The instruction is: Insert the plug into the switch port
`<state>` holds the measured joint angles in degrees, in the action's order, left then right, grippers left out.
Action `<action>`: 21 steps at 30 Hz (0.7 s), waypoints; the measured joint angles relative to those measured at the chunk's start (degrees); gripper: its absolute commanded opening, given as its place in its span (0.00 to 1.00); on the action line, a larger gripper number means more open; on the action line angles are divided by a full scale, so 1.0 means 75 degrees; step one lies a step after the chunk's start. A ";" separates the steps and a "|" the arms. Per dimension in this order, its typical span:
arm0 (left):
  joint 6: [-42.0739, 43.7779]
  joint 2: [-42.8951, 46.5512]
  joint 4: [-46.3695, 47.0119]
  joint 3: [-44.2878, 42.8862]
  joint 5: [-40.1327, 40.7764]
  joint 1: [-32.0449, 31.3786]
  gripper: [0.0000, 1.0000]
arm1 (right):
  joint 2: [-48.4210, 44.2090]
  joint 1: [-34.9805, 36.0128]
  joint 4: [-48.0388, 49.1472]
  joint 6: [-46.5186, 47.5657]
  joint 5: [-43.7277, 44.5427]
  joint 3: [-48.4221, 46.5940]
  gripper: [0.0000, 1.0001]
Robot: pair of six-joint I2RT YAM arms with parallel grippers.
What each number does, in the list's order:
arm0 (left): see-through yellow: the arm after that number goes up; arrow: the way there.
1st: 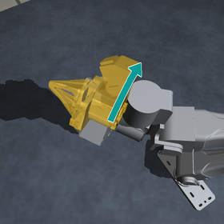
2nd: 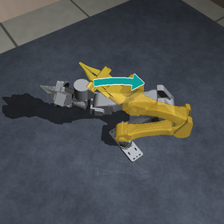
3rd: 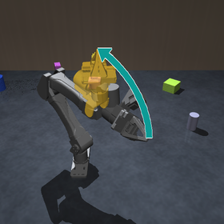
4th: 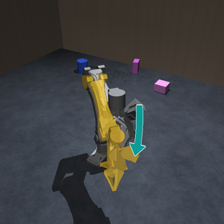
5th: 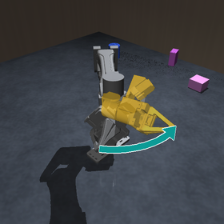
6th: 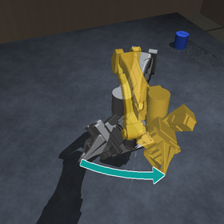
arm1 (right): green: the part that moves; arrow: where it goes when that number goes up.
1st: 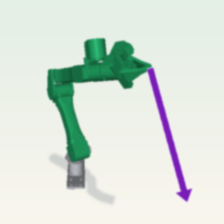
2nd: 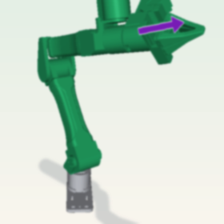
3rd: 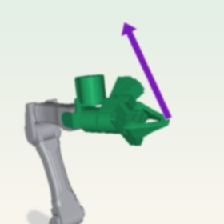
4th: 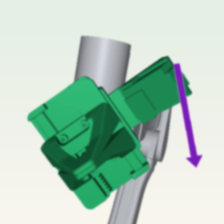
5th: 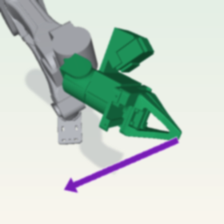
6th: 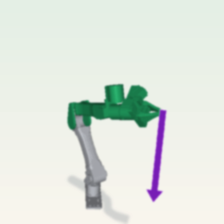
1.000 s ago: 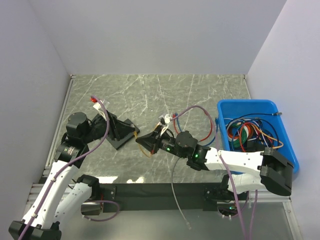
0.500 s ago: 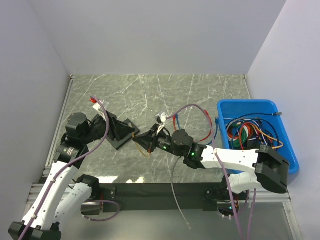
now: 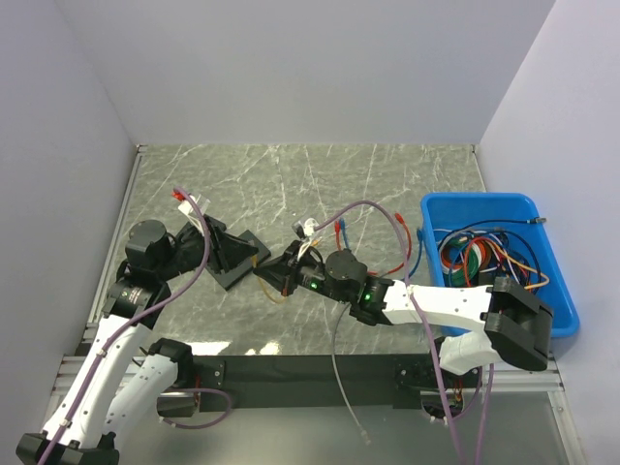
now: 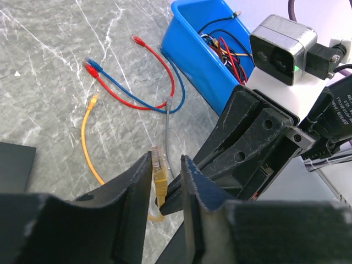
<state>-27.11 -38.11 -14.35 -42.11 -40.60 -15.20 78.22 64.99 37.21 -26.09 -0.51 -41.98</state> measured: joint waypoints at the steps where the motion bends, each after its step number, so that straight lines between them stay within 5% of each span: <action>1: 0.0000 0.0000 0.0012 0.0000 0.0003 0.0003 0.27 | 0.0009 0.0000 0.0000 0.0000 -0.0015 -0.0012 0.00; 7: 0.0058 -0.0003 -0.0032 0.0000 0.0082 0.0003 0.01 | 0.0082 -0.0003 0.0055 -0.0006 -0.0050 -0.0020 0.00; 12: 0.0061 0.0000 -0.0026 0.0000 0.0207 0.0000 0.01 | 0.0105 0.0000 -0.0542 -0.0035 0.0125 -0.0382 0.42; 21: 0.0047 -0.0047 -0.0035 0.0000 0.0335 0.0012 0.00 | -0.0154 0.0134 -0.1993 0.0146 0.1265 -0.1139 0.40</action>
<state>-26.76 -38.46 -14.61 -42.11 -38.09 -15.11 77.06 66.00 22.26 -24.99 8.97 -50.52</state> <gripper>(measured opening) 0.040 0.413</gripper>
